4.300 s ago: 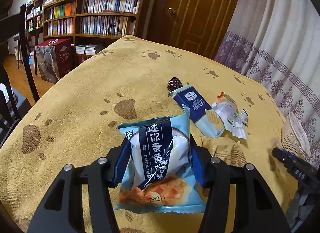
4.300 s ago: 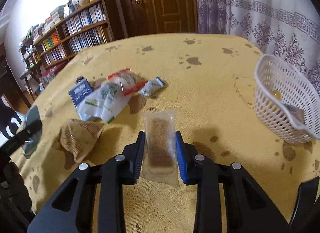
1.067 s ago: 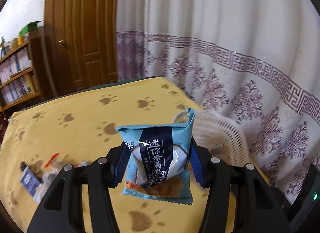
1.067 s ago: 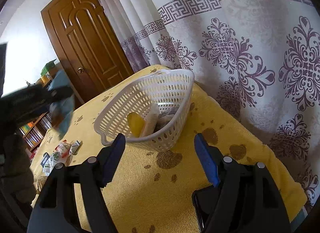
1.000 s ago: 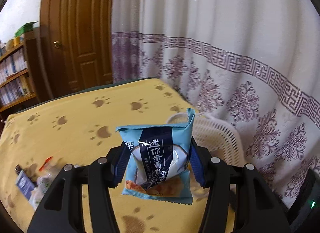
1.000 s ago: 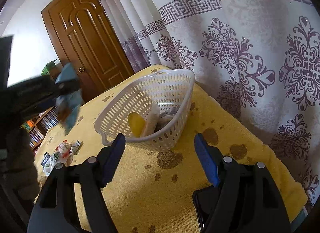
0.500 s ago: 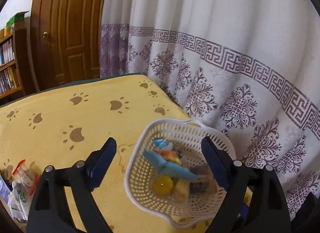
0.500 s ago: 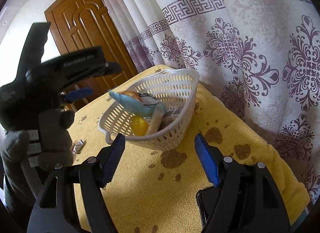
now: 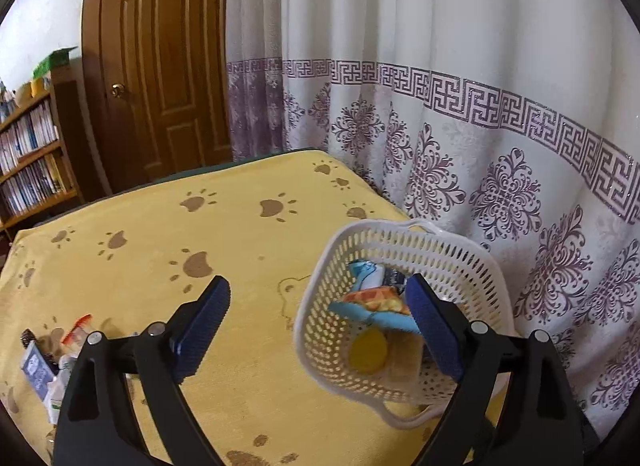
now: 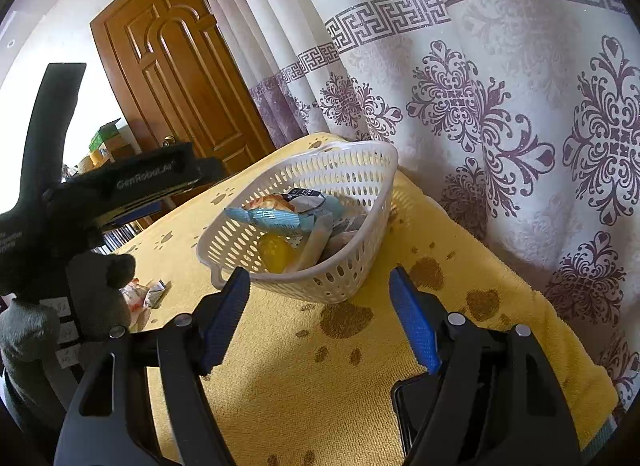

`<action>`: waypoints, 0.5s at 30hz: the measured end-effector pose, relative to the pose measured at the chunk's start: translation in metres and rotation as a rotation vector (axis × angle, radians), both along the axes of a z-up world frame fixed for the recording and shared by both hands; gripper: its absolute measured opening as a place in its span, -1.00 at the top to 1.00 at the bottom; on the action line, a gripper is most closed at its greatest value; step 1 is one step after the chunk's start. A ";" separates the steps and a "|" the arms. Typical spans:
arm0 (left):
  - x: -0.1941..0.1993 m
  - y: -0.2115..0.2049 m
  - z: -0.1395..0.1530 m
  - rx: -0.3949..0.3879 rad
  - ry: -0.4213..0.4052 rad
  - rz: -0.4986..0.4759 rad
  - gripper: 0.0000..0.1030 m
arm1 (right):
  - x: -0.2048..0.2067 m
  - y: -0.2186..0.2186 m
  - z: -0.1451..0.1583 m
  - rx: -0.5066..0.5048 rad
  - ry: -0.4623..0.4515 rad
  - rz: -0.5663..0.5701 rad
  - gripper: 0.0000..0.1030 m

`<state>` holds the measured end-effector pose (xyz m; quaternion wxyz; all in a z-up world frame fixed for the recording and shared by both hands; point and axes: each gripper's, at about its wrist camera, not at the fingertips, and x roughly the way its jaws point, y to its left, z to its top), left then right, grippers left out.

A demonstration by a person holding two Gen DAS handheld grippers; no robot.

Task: Organize snacks
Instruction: 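Carry the blue-and-white cake packet into the white basket and open the left tool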

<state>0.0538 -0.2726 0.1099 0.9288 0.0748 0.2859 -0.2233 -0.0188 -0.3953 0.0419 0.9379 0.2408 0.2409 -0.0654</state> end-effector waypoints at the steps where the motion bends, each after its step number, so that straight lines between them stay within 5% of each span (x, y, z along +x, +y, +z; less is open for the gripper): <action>1: 0.000 0.001 0.000 0.004 -0.002 0.005 -0.72 | 0.000 0.000 0.000 0.000 -0.001 -0.002 -0.50; 15: -0.021 0.020 -0.002 0.057 -0.039 0.052 -0.72 | -0.002 0.004 0.002 -0.034 -0.008 -0.021 -0.61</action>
